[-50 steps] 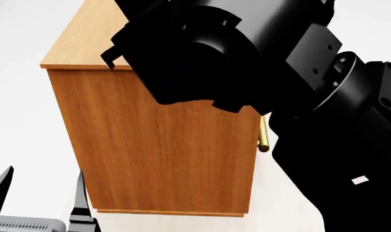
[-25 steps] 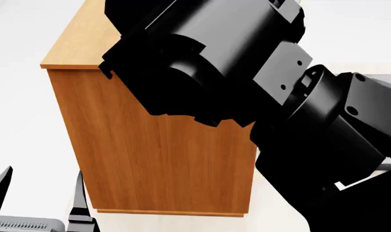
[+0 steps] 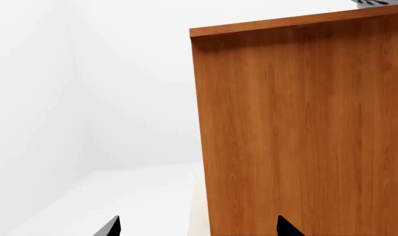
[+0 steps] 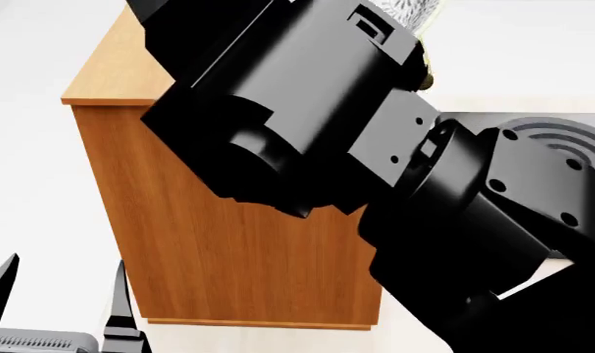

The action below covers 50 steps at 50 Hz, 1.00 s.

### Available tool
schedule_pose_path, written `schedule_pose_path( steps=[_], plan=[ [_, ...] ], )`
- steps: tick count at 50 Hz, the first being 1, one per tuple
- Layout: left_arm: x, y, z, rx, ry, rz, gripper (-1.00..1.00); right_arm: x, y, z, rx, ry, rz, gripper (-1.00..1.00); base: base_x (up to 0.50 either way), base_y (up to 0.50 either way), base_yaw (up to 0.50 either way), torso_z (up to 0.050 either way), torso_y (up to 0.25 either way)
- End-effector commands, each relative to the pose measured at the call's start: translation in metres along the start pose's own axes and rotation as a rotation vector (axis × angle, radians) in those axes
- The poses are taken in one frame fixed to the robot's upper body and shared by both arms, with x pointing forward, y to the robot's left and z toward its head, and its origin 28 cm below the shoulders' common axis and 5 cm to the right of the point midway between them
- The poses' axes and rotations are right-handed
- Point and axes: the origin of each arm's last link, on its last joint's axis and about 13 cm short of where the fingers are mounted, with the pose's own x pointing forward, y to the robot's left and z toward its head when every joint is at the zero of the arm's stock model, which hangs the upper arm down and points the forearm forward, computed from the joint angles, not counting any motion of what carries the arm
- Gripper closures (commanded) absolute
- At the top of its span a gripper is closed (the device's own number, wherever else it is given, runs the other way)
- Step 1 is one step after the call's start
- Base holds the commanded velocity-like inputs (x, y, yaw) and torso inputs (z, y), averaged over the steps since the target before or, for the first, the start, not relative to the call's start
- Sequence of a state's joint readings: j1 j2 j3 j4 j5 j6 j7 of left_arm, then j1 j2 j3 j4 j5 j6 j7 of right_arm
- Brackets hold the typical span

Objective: Put the bowl on the top of the cabinet.

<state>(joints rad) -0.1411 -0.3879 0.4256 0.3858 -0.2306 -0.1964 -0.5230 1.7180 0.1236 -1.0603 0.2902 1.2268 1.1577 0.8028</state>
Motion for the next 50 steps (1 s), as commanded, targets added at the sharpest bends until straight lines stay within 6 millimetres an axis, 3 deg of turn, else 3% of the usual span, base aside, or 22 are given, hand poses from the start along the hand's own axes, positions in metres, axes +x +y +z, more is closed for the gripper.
schedule_pose_path(
  steps=[1,22,50],
  plan=[
    [0.0,0.0,0.0,-0.001,0.001,0.002,-1.0,-0.003,0.017,-0.001,0.02,-0.017,0.126,1.0,0.0,0.0,0.0,0.0,0.0],
    [0.0,0.001,0.001,-0.001,-0.001,0.003,-1.0,-0.009,0.034,-0.004,-0.007,-0.05,0.175,1.0,0.0,0.0,0.0,0.0,0.0],
    [-0.001,0.002,0.002,-0.002,-0.004,0.007,-1.0,-0.009,0.04,-0.006,-0.012,-0.066,0.207,1.0,0.0,0.0,0.0,0.0,0.0]
  ],
)
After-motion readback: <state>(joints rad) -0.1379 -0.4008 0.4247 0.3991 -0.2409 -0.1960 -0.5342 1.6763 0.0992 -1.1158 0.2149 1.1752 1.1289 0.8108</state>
